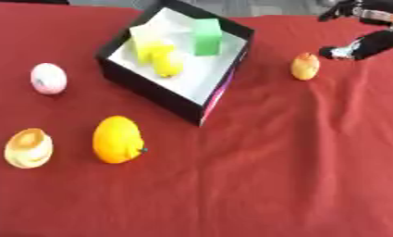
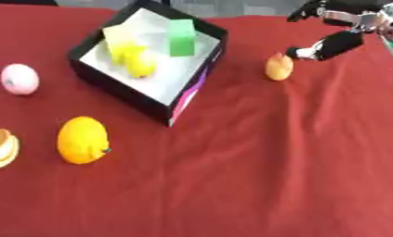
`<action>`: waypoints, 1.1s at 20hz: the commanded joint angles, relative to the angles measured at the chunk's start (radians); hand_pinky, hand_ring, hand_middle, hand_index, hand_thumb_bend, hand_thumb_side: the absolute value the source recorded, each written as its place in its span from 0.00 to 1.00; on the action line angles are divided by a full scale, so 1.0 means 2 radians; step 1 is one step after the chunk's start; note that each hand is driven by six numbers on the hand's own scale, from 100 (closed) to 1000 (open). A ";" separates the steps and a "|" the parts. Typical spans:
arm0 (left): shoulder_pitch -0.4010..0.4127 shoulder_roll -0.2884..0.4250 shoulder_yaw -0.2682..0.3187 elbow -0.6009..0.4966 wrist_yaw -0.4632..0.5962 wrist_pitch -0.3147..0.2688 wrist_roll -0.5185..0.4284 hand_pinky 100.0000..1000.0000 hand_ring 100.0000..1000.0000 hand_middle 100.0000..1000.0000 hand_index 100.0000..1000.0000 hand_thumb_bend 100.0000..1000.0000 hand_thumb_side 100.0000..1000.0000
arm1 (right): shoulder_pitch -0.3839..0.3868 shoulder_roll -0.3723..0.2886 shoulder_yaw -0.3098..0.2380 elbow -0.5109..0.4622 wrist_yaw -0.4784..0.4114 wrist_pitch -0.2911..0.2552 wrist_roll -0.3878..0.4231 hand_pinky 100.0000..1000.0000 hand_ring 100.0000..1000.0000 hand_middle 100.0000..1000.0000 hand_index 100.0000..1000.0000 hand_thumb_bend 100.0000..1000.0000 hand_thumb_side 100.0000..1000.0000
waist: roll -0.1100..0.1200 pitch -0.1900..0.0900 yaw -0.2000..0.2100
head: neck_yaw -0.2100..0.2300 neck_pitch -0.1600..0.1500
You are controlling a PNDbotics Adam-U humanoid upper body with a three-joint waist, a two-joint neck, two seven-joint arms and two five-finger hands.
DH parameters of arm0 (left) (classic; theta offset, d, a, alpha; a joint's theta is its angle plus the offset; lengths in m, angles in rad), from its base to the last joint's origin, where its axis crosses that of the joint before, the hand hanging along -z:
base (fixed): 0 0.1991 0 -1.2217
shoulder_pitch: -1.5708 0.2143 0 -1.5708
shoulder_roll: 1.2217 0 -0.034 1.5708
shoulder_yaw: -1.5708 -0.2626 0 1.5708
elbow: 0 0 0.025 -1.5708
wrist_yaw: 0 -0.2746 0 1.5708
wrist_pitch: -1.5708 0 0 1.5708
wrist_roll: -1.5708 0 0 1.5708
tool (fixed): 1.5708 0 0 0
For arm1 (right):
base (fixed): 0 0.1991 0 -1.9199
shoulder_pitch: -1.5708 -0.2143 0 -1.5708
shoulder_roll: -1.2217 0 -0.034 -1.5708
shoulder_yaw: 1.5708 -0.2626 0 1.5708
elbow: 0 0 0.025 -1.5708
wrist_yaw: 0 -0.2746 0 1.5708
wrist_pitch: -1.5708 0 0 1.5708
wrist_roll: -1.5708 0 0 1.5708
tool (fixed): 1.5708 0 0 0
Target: Pick up objects on the table and place them in the box.
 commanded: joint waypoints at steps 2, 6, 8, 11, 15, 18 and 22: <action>-0.007 0.015 0.005 -0.004 0.003 0.000 -0.002 0.67 0.74 0.71 0.73 0.24 0.50 | -0.006 -0.010 0.004 0.005 0.020 -0.009 0.003 0.87 0.89 0.84 0.92 0.38 0.70 | 0.000 -0.006 0.002 | -0.002 -0.004; -0.009 0.014 0.005 -0.003 0.003 0.000 -0.003 0.67 0.74 0.71 0.73 0.24 0.50 | -0.007 -0.004 0.010 0.013 0.035 -0.014 0.003 0.86 0.89 0.84 0.92 0.38 0.70 | 0.000 -0.005 0.004 | -0.004 -0.004; -0.009 0.014 0.004 -0.003 0.004 0.000 -0.004 0.67 0.74 0.71 0.73 0.24 0.50 | -0.009 -0.001 0.011 0.017 0.039 -0.015 0.003 0.87 0.89 0.84 0.91 0.37 0.70 | 0.000 -0.004 0.004 | -0.006 -0.004; -0.010 0.013 0.004 -0.003 0.005 0.001 -0.005 0.67 0.74 0.71 0.73 0.24 0.50 | -0.013 0.003 0.011 0.023 0.041 -0.014 0.003 0.86 0.89 0.84 0.91 0.36 0.70 | 0.000 -0.003 0.005 | -0.007 -0.004; -0.011 0.013 0.003 -0.003 0.005 0.001 -0.006 0.67 0.74 0.71 0.73 0.24 0.50 | -0.016 0.007 0.010 0.031 0.047 -0.012 0.000 0.86 0.89 0.84 0.91 0.36 0.70 | 0.000 0.000 0.007 | -0.010 -0.007; -0.013 0.012 0.003 -0.004 0.006 0.000 -0.007 0.67 0.74 0.71 0.73 0.24 0.50 | -0.016 0.009 0.010 0.037 0.060 -0.009 -0.006 0.86 0.89 0.84 0.91 0.38 0.70 | 0.000 0.003 0.009 | -0.012 -0.009; -0.014 0.012 0.003 -0.003 0.008 0.001 -0.008 0.67 0.74 0.71 0.73 0.23 0.50 | -0.016 0.012 0.008 0.049 0.075 -0.007 -0.016 0.85 0.88 0.83 0.91 0.36 0.70 | 0.000 0.008 0.010 | -0.014 -0.011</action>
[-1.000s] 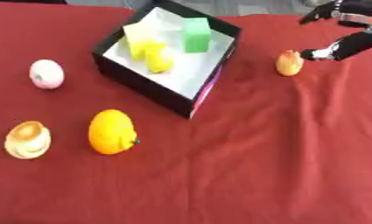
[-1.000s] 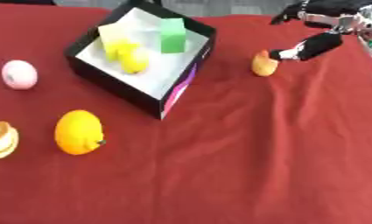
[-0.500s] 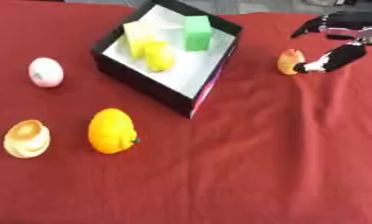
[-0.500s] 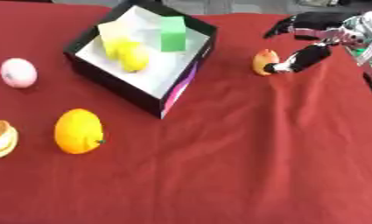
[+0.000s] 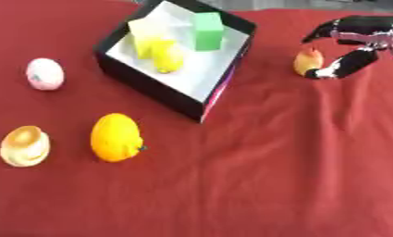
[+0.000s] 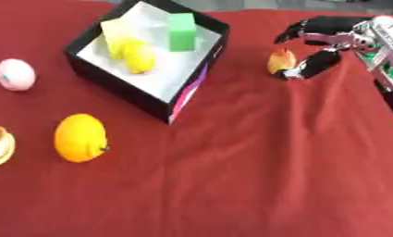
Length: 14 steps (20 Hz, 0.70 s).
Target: Pick up objects on the table and place them in the box.
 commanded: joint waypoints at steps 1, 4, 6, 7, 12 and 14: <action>-0.007 0.013 0.004 -0.006 0.002 0.000 -0.002 0.67 0.74 0.71 0.73 0.23 0.51 | -0.009 -0.011 -0.009 0.007 0.011 0.002 -0.009 0.85 0.88 0.83 0.91 0.36 0.70 | 0.002 -0.006 0.001 | -0.002 -0.009; -0.007 0.013 0.004 -0.005 0.003 0.000 -0.003 0.67 0.75 0.71 0.73 0.23 0.51 | -0.010 -0.010 -0.013 0.014 0.013 0.006 -0.016 0.84 0.86 0.80 0.90 0.35 0.69 | 0.002 -0.003 0.000 | -0.002 -0.011; -0.008 0.013 0.004 -0.005 0.004 -0.001 -0.003 0.67 0.75 0.70 0.73 0.23 0.51 | -0.011 -0.009 -0.016 0.020 0.013 0.010 -0.020 0.81 0.83 0.78 0.90 0.33 0.69 | 0.003 -0.001 0.001 | -0.003 -0.013; -0.008 0.013 0.004 -0.005 0.005 0.000 -0.004 0.67 0.75 0.70 0.73 0.23 0.51 | -0.011 -0.008 -0.018 0.023 0.011 0.012 -0.021 0.80 0.81 0.77 0.90 0.33 0.69 | 0.003 0.000 0.001 | -0.003 -0.014; -0.009 0.014 0.004 -0.003 0.006 0.000 -0.007 0.67 0.75 0.69 0.73 0.22 0.51 | -0.014 -0.006 -0.022 0.033 0.000 0.019 -0.024 0.78 0.77 0.74 0.89 0.26 0.66 | 0.003 0.003 0.001 | -0.004 -0.016; -0.009 0.014 0.004 -0.003 0.007 0.000 -0.008 0.67 0.75 0.69 0.73 0.22 0.51 | -0.014 -0.006 -0.023 0.034 -0.004 0.025 -0.027 0.78 0.77 0.74 0.89 0.24 0.66 | 0.003 0.004 0.001 | -0.004 -0.017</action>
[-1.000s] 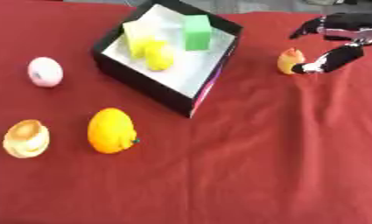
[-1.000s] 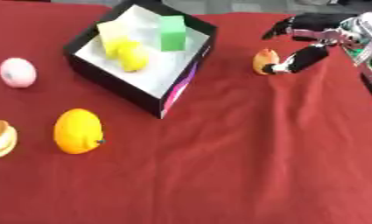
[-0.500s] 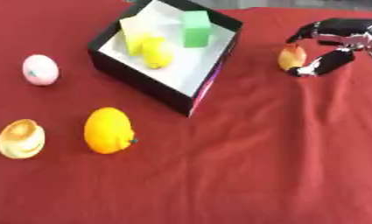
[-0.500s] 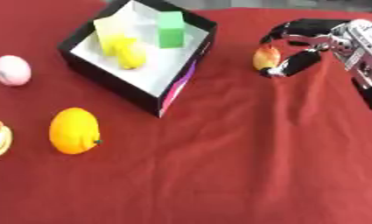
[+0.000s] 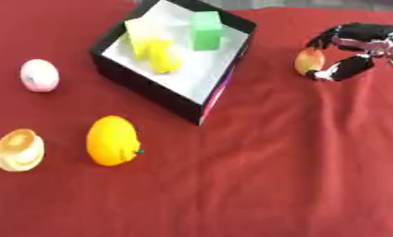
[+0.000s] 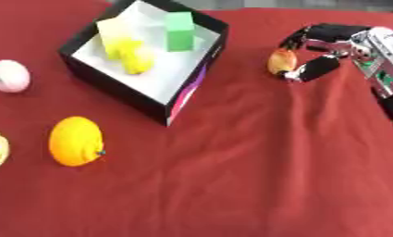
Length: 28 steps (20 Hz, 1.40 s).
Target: Pick up objects on the table and place them in the box.
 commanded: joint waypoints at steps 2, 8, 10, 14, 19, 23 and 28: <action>-0.008 0.015 0.003 -0.004 0.001 0.000 -0.003 0.67 0.75 0.69 0.73 0.22 0.51 | -0.010 -0.013 -0.010 0.002 -0.009 0.012 -0.006 0.78 0.77 0.74 0.89 0.25 0.66 | 0.002 -0.007 0.001 | -0.002 -0.008; -0.011 0.015 0.002 -0.004 0.002 0.000 -0.005 0.67 0.75 0.68 0.73 0.22 0.51 | -0.014 -0.012 -0.015 0.009 -0.004 0.021 -0.017 0.78 0.76 0.73 0.88 0.25 0.66 | 0.001 -0.002 0.002 | -0.004 -0.013; -0.011 0.016 0.002 -0.003 0.002 0.000 -0.007 0.67 0.75 0.68 0.73 0.22 0.52 | -0.014 -0.011 -0.016 0.011 -0.001 0.021 -0.018 0.77 0.74 0.72 0.87 0.26 0.67 | 0.000 0.000 0.003 | -0.005 -0.013; -0.012 0.016 0.002 -0.003 0.003 0.001 -0.008 0.67 0.75 0.68 0.73 0.22 0.52 | -0.014 -0.009 -0.016 0.012 0.002 0.017 -0.020 0.74 0.69 0.67 0.84 0.31 0.68 | 0.000 0.001 0.004 | -0.005 -0.011; -0.014 0.016 0.001 -0.004 0.002 0.001 -0.014 0.67 0.74 0.67 0.73 0.21 0.52 | -0.015 -0.007 -0.014 0.015 0.016 0.013 -0.033 0.68 0.61 0.60 0.79 0.36 0.71 | 0.000 0.002 0.005 | -0.005 -0.014; -0.014 0.015 0.001 -0.003 0.002 0.002 -0.016 0.67 0.74 0.67 0.73 0.21 0.52 | -0.016 -0.005 -0.013 0.018 0.016 0.015 -0.045 0.66 0.55 0.54 0.74 0.31 0.68 | 0.000 0.001 0.005 | -0.004 -0.015; -0.013 0.016 0.001 -0.003 0.001 0.003 -0.017 0.67 0.74 0.67 0.73 0.21 0.52 | -0.020 -0.005 -0.016 0.018 -0.014 0.022 -0.056 0.69 0.54 0.52 0.72 0.18 0.63 | -0.001 -0.002 0.003 | -0.003 -0.010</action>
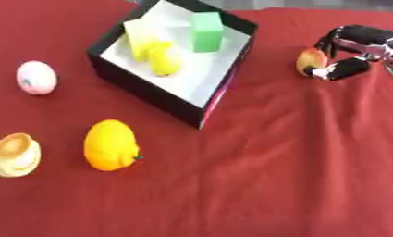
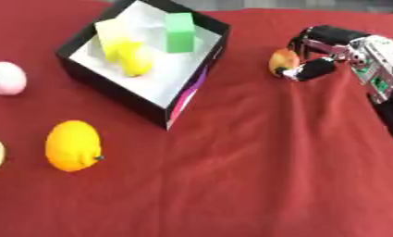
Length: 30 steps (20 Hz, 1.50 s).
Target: Pick up objects on the table and place them in the box.
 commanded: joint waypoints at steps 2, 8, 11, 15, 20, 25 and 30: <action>-0.005 0.016 0.002 -0.005 -0.002 0.000 -0.002 0.67 0.74 0.66 0.73 0.20 0.52 | -0.012 -0.015 -0.007 -0.004 -0.030 0.010 -0.013 0.69 0.53 0.52 0.72 0.13 0.57 | 0.000 -0.014 -0.002 | 0.001 -0.001; -0.004 0.016 0.001 -0.005 -0.003 0.000 -0.004 0.66 0.74 0.66 0.73 0.20 0.51 | -0.009 -0.022 -0.006 -0.025 -0.065 0.017 -0.025 0.70 0.53 0.52 0.73 0.11 0.54 | 0.000 -0.017 -0.003 | 0.002 0.000; -0.002 0.017 0.001 -0.004 -0.003 0.001 -0.004 0.66 0.74 0.66 0.73 0.20 0.52 | -0.009 -0.027 -0.006 -0.043 -0.080 0.020 -0.027 0.70 0.53 0.51 0.73 0.10 0.53 | 0.000 -0.020 -0.005 | 0.003 0.001; 0.000 0.017 0.001 -0.003 -0.004 0.001 -0.006 0.67 0.74 0.66 0.73 0.20 0.52 | -0.013 -0.034 -0.007 -0.070 -0.105 0.029 -0.030 0.70 0.51 0.50 0.73 0.11 0.51 | 0.000 -0.024 -0.007 | 0.004 0.004; 0.002 0.018 0.001 -0.003 -0.005 0.002 -0.007 0.66 0.74 0.66 0.73 0.20 0.52 | -0.025 -0.038 -0.005 -0.116 -0.151 0.037 -0.027 0.70 0.49 0.48 0.71 0.10 0.44 | -0.001 -0.029 -0.009 | 0.005 0.006; 0.004 0.018 0.001 -0.003 -0.007 0.001 -0.005 0.66 0.74 0.66 0.73 0.20 0.52 | -0.071 -0.015 0.018 -0.156 -0.182 0.051 -0.007 0.70 0.48 0.47 0.70 0.05 0.36 | -0.001 -0.037 -0.009 | 0.000 0.010; 0.002 0.014 0.005 -0.010 -0.013 -0.007 0.014 0.67 0.76 0.74 0.74 0.23 0.50 | -0.156 0.058 0.050 -0.149 -0.179 0.057 0.020 0.70 0.48 0.47 0.70 0.05 0.35 | 0.002 -0.045 -0.006 | -0.010 0.016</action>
